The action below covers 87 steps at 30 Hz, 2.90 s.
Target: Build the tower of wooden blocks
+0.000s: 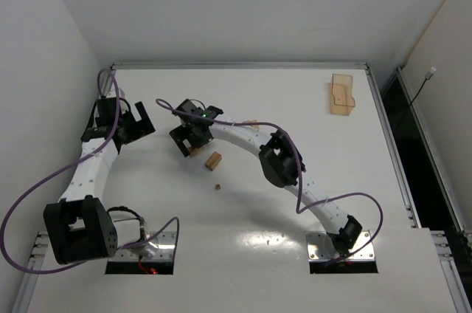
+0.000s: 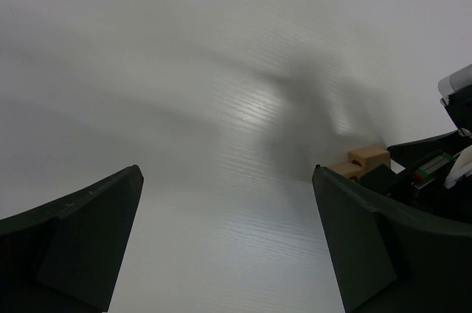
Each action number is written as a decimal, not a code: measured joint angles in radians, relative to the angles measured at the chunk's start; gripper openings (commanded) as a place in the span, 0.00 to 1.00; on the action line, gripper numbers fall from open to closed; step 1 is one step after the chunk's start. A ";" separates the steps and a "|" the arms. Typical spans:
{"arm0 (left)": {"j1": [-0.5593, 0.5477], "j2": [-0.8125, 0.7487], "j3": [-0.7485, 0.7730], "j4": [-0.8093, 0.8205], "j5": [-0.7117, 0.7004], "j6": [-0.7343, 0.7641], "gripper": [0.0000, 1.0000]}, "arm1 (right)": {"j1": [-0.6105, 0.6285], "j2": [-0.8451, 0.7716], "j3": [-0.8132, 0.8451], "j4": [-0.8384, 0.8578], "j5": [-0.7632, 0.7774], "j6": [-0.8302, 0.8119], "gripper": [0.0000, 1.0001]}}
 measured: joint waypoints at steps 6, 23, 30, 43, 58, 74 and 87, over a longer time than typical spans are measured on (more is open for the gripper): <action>0.000 -0.001 -0.011 0.006 0.003 0.000 1.00 | -0.005 0.001 0.000 0.019 0.010 -0.003 0.50; 0.000 -0.010 -0.038 0.020 0.040 0.011 1.00 | -0.030 -0.060 -0.089 0.021 -0.013 -0.201 0.00; 0.000 -0.026 -0.044 0.022 0.115 0.072 1.00 | -0.076 -0.184 -0.146 -0.024 -0.083 -0.512 0.00; 0.000 -0.014 -0.043 0.021 0.229 0.114 1.00 | -0.355 -0.477 -0.148 -0.269 -0.397 -1.106 0.00; 0.000 0.027 -0.029 0.021 0.244 0.121 1.00 | -0.498 -0.423 -0.141 -0.436 -0.608 -1.408 0.00; 0.000 0.061 -0.019 0.021 0.248 0.119 1.00 | -0.498 -0.293 -0.142 -0.447 -0.590 -1.482 0.00; 0.000 0.076 -0.018 0.021 0.249 0.114 1.00 | -0.493 -0.259 -0.151 -0.454 -0.565 -1.489 0.00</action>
